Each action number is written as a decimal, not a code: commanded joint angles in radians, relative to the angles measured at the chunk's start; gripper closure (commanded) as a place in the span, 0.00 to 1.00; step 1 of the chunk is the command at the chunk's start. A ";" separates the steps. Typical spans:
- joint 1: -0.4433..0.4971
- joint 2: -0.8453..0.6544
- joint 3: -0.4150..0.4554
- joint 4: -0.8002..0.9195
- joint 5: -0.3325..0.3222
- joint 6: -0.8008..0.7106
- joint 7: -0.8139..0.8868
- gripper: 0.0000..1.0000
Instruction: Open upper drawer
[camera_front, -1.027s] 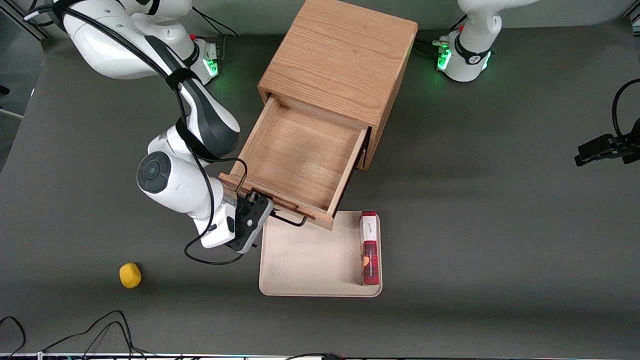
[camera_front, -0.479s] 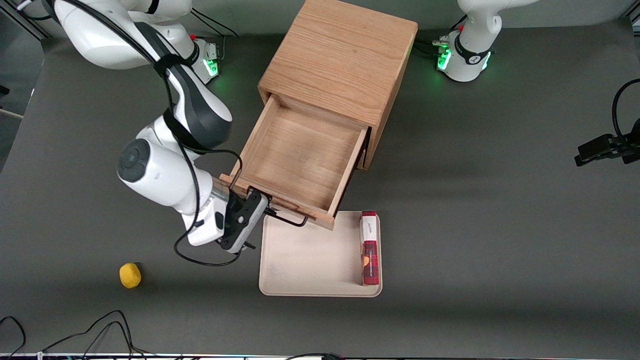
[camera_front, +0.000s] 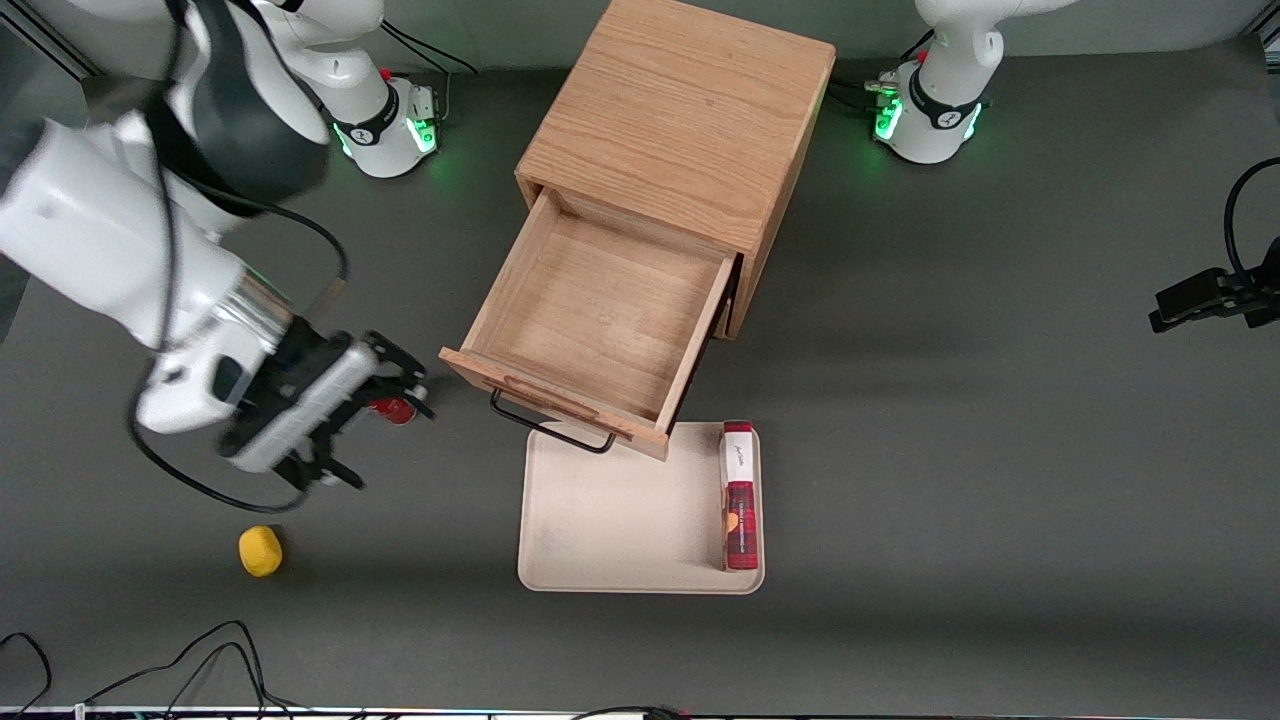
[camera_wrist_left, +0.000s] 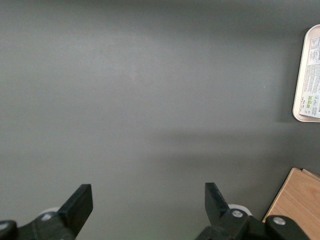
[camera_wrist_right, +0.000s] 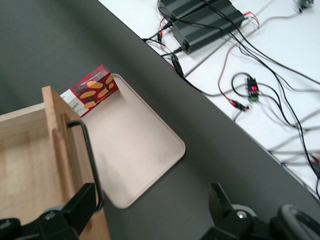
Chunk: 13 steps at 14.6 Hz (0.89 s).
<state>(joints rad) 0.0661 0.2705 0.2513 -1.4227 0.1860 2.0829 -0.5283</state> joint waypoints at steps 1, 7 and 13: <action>-0.083 -0.160 -0.020 -0.101 0.049 -0.142 0.106 0.00; -0.158 -0.295 -0.069 -0.188 -0.109 -0.473 0.512 0.00; -0.163 -0.327 -0.069 -0.208 -0.161 -0.543 0.659 0.00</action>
<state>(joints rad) -0.0960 -0.0068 0.1809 -1.6105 0.0459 1.5438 0.1007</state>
